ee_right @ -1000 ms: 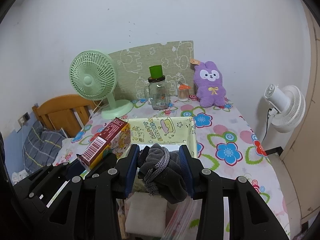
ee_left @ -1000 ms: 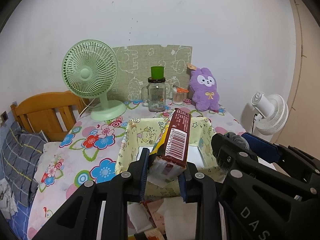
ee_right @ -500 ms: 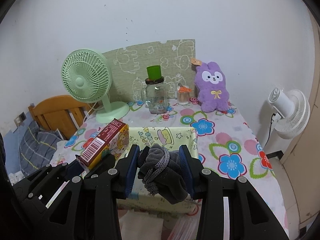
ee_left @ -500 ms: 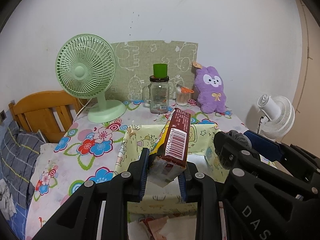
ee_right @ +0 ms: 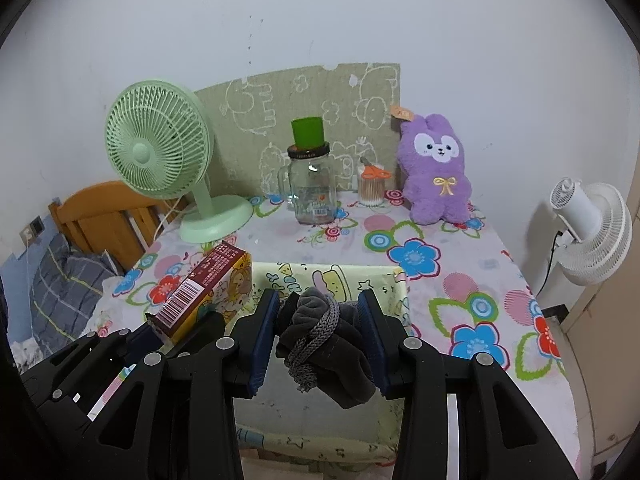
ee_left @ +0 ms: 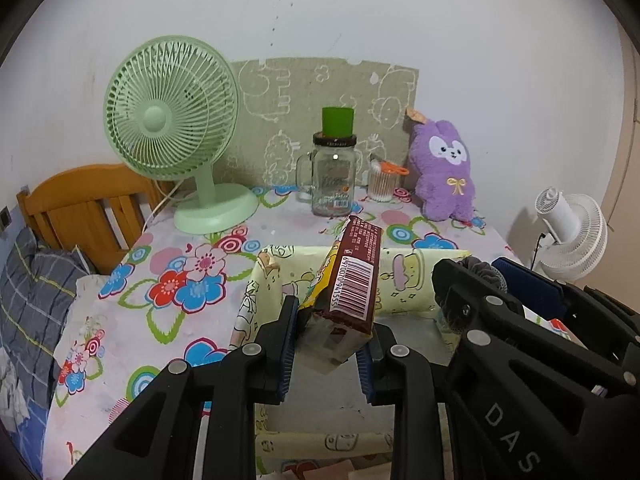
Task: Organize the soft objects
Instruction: 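Lower the grey bundle into the fabric box and open the right gripper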
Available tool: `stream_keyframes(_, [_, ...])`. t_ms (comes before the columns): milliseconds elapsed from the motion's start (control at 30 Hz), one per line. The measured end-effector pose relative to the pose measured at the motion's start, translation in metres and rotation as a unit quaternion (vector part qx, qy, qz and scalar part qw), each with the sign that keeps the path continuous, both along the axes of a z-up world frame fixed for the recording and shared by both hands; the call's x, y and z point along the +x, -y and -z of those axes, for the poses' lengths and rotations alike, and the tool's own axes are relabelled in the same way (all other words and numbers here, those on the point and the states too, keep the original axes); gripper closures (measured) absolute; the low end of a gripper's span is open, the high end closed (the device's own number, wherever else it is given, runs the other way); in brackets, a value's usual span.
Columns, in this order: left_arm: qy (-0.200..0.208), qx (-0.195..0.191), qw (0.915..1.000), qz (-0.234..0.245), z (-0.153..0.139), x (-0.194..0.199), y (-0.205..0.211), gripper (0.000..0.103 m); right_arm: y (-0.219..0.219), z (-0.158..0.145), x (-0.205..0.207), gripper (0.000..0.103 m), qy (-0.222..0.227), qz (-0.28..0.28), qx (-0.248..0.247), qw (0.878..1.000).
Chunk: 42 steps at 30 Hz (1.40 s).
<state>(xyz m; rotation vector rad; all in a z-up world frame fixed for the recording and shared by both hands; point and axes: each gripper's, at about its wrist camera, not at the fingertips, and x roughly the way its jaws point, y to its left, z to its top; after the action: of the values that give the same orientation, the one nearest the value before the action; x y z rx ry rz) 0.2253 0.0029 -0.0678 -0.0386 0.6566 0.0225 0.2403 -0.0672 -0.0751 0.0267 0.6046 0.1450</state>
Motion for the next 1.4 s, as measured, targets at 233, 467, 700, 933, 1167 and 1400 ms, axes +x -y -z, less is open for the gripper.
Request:
stream_keyframes(233, [-0.03, -0.015, 0.9994, -0.003, 0.014, 0.016, -0.005, 0.067, -0.003, 0.014, 0.02, 0.058, -0.018, 0.003, -0.002, 1.0])
stream_keyframes(467, [-0.038, -0.012, 0.9991, -0.014, 0.022, 0.023, -0.006, 0.04, -0.006, 0.023, 0.033, 0.058, -0.028, 0.0, -0.004, 1.0])
stream_keyframes(700, [-0.039, -0.018, 0.9991, -0.002, 0.024, 0.025, -0.004, 0.027, -0.004, 0.03, 0.041, 0.055, -0.042, -0.007, 0.01, 0.999])
stream_keyframes(933, [-0.03, -0.023, 0.9993, -0.004, 0.017, 0.02, -0.004, 0.015, -0.003, 0.022, 0.032, 0.017, -0.016, -0.001, 0.008, 1.0])
stream_keyframes(1167, [-0.018, -0.007, 0.9998, -0.002, 0.007, 0.01, 0.004, 0.014, 0.003, 0.015, 0.023, 0.014, -0.017, 0.004, 0.018, 1.0])
stream_keyframes(1400, [-0.003, -0.005, 1.0, 0.006, -0.005, -0.007, 0.011, 0.01, 0.012, 0.002, 0.002, 0.009, 0.001, 0.011, 0.025, 1.0])
